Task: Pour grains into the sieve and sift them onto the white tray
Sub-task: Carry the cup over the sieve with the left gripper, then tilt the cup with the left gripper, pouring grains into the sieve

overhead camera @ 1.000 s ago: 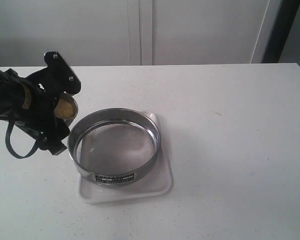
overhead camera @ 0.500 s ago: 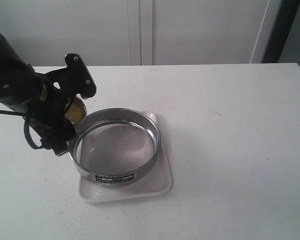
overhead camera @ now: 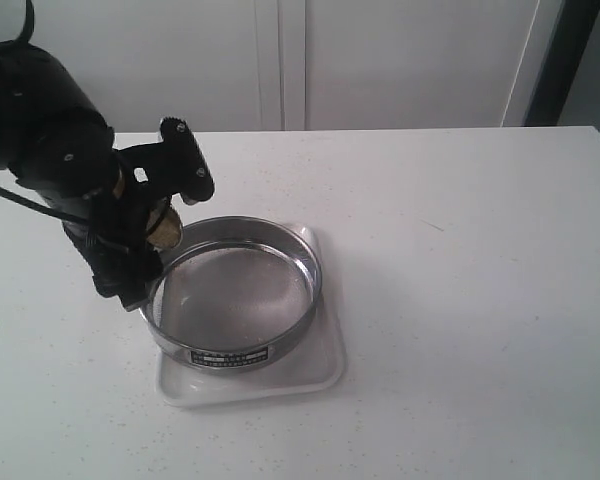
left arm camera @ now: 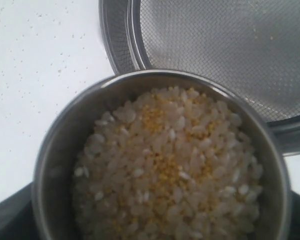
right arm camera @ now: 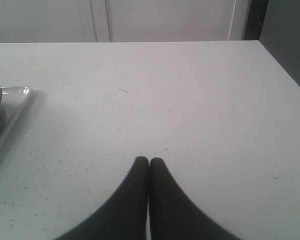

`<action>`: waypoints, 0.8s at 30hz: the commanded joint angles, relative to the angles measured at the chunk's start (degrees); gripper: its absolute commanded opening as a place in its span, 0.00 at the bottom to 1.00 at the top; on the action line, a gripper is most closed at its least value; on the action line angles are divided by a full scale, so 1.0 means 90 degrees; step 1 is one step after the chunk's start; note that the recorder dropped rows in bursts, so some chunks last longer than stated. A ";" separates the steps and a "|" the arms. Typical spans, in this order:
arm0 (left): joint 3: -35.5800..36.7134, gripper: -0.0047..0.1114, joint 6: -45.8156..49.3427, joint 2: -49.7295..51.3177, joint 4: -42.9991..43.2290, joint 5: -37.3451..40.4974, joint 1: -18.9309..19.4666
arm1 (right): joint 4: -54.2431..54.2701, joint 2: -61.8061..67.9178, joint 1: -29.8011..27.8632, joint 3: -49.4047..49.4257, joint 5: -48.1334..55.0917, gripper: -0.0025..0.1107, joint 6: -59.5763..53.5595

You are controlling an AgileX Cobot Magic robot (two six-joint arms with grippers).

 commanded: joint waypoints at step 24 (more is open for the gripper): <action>-0.1190 0.04 0.0365 0.0844 0.0125 0.1166 -0.0386 | -0.0026 0.0002 -0.0003 0.0033 -0.0058 0.02 -0.0001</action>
